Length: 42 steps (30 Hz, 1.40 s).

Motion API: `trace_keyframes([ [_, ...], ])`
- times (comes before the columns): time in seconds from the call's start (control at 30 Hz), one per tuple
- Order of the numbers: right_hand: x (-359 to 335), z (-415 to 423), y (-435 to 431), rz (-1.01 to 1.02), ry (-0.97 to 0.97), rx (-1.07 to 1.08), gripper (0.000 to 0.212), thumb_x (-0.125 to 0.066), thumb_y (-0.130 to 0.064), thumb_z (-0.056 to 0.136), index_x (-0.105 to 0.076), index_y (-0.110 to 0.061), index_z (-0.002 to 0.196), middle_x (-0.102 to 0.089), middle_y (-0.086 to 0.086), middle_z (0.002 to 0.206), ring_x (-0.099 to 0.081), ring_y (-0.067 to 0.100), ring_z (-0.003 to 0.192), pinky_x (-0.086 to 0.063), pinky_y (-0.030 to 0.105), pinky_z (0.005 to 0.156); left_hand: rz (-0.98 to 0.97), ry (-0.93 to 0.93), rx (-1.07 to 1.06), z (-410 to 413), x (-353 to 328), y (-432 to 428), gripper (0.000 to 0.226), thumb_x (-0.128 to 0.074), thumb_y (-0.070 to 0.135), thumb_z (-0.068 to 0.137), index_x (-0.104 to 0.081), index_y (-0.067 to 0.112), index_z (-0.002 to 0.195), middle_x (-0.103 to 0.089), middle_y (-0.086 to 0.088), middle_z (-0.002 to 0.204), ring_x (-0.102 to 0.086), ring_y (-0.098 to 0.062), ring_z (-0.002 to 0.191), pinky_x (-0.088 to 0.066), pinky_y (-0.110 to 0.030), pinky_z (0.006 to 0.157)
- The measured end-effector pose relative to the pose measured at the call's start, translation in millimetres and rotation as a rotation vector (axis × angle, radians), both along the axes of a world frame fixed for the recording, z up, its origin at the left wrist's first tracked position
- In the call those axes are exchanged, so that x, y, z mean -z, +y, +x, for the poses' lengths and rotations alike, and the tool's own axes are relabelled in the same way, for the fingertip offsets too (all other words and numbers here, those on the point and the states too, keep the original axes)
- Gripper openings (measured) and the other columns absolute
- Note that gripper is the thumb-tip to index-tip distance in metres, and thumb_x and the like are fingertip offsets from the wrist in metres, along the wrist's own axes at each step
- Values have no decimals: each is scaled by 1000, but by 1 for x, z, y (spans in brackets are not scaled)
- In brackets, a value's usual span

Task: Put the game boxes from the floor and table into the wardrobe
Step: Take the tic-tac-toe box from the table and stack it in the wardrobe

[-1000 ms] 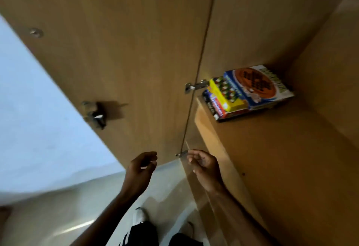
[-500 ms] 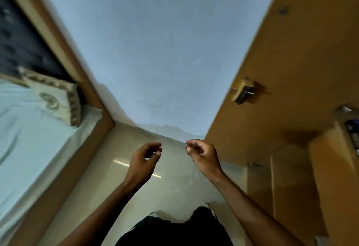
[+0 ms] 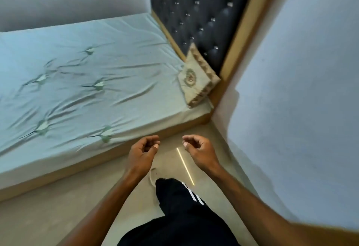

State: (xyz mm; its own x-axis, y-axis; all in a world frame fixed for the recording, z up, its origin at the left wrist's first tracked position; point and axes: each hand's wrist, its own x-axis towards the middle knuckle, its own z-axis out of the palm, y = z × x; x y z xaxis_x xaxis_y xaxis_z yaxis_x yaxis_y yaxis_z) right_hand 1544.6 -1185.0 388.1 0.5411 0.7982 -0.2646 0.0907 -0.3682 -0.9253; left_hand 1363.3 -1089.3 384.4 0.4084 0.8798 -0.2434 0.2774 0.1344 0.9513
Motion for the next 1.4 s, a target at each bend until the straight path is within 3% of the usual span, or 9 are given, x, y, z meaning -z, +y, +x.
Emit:
trace_keyframes([
  [0.23, -3, -95, 195, -21, -1, -425, 18, -66, -13, 89, -71, -20, 106, -72, -11, 96, -68, -1, 90, -54, 17, 82, -20, 23, -340, -107, -9, 121, 23, -64, 9, 92, -67, 23, 111, -73, -2, 103, -69, -14, 99, -55, -28, 90],
  [0.43, 6, -218, 310, -55, -60, -826, 21, -67, -14, 88, -72, -17, 109, -74, -4, 100, -69, 7, 93, -57, 27, 87, -66, 17, -717, -228, -8, 162, 23, -61, 15, 94, -65, 30, 111, -71, 3, 107, -67, -8, 101, -54, -23, 89],
  [0.57, 13, -331, 365, -57, -100, -1070, 20, -67, -14, 89, -73, -17, 107, -75, -3, 97, -70, 6, 89, -58, 28, 83, -87, 8, -996, -333, 5, 171, 23, -64, 15, 92, -68, 29, 110, -73, 2, 104, -69, -13, 99, -57, -35, 92],
  [0.83, 7, -567, 417, -45, -78, -1343, 18, -65, -18, 90, -72, -22, 106, -74, -4, 95, -70, 8, 87, -57, 29, 75, -57, 23, -1304, -527, 1, 179, 24, -64, 15, 90, -68, 37, 98, -74, 2, 97, -70, -15, 94, -57, -42, 92],
  [1.07, 0, -759, 443, 25, -59, -1516, 19, -67, -21, 88, -71, -20, 107, -74, -4, 97, -70, 12, 88, -59, 37, 82, 4, 28, -1513, -687, -10, 186, 19, -64, 18, 89, -69, 32, 100, -74, 3, 98, -70, -17, 94, -58, -44, 91],
  [1.4, -1, -1054, 526, 76, 59, -1679, 23, -68, -20, 88, -71, -23, 111, -75, -4, 95, -70, 11, 89, -59, 31, 78, 79, 40, -1745, -941, -12, 246, 23, -62, 8, 90, -68, 25, 104, -74, 0, 98, -69, -20, 94, -56, -40, 93],
])
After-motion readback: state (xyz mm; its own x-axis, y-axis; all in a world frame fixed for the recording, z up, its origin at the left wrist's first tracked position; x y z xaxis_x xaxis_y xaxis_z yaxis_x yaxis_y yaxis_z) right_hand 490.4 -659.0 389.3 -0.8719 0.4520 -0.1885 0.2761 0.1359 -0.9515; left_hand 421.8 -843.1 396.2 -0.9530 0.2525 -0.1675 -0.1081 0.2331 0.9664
